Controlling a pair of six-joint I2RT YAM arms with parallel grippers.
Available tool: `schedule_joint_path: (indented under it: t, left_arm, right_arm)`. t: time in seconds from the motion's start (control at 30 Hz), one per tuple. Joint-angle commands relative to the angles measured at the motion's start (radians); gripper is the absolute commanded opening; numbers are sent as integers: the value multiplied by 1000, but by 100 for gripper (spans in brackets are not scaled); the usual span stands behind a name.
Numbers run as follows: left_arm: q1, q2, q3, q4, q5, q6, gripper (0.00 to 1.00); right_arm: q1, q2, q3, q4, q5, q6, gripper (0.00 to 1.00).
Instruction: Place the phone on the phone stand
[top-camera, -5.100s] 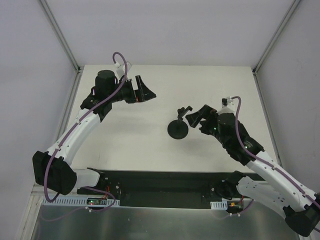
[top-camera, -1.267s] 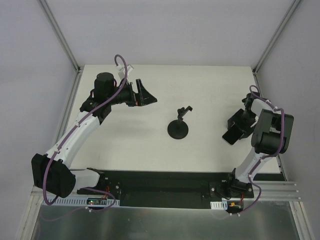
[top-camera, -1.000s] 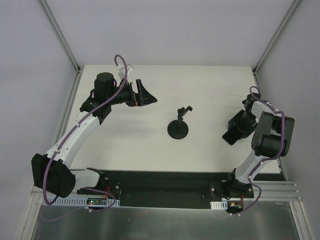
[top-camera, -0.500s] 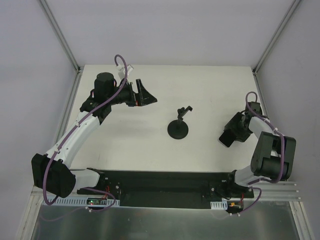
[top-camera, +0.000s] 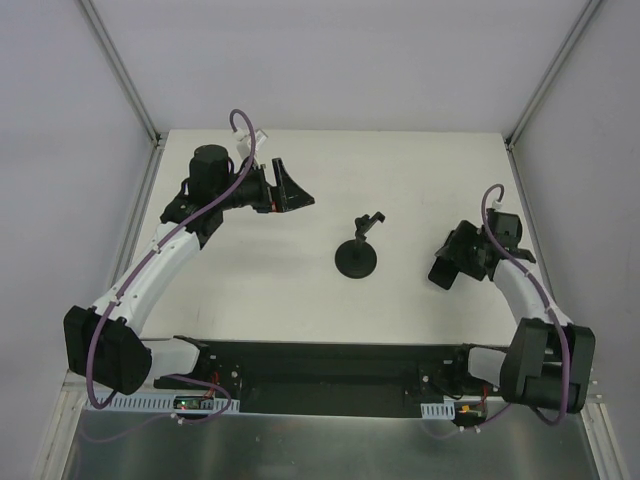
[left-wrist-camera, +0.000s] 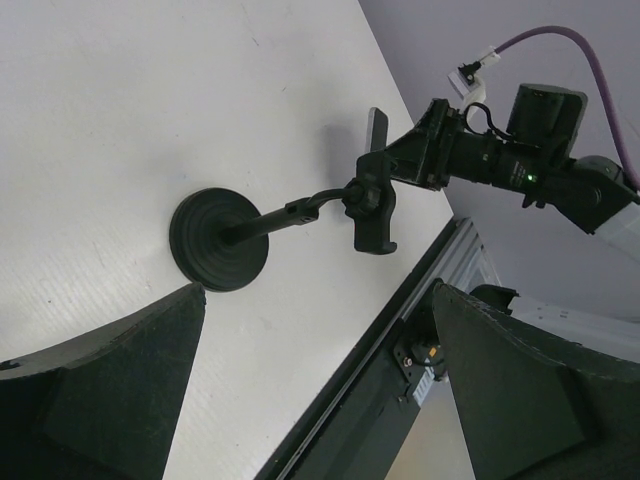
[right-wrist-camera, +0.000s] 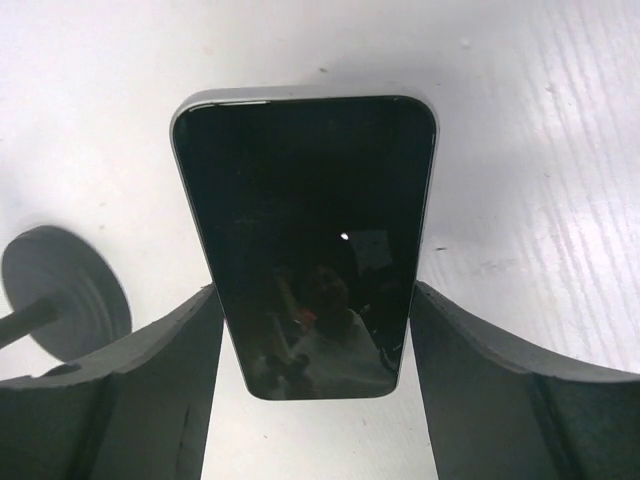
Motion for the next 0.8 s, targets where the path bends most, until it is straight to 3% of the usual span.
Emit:
schedule_joint_path:
  t: [0.0,0.07,0.1,0.27,0.43,0.63,0.73,0.77]
  left_arm:
    - [-3,24,10,39,30,13,94]
    - [-5,38,18,41,62,13,92]
    - [-8,39,29,41,74,17,87]
    - [-81,26,44,33,54,77,85]
    - [-227,0,66,4,-2,44,84]
    - [-440,-42,87,-27,-114,41,94]
    - [-488,3,141,-74,-173,4,91]
    - [-506,25,167,-76,-183,-11,85]
  right_arm:
    - [37,-162,-54,85,-59,-24,1]
    - [65,-242,-77,105,-62,-25,1]
    - [73,-266,-95,110,-77,-27,1]
    - [166,-427,-94,96,-124,-48,1]
    - [306,-569,-69,90,-135,-96,1]
    - [436,-708,-16,62,-161,-142,1]
    - [484,-748,16,51,-203,-174,1]
    - [496,-754,27,50,-209,-177,1]
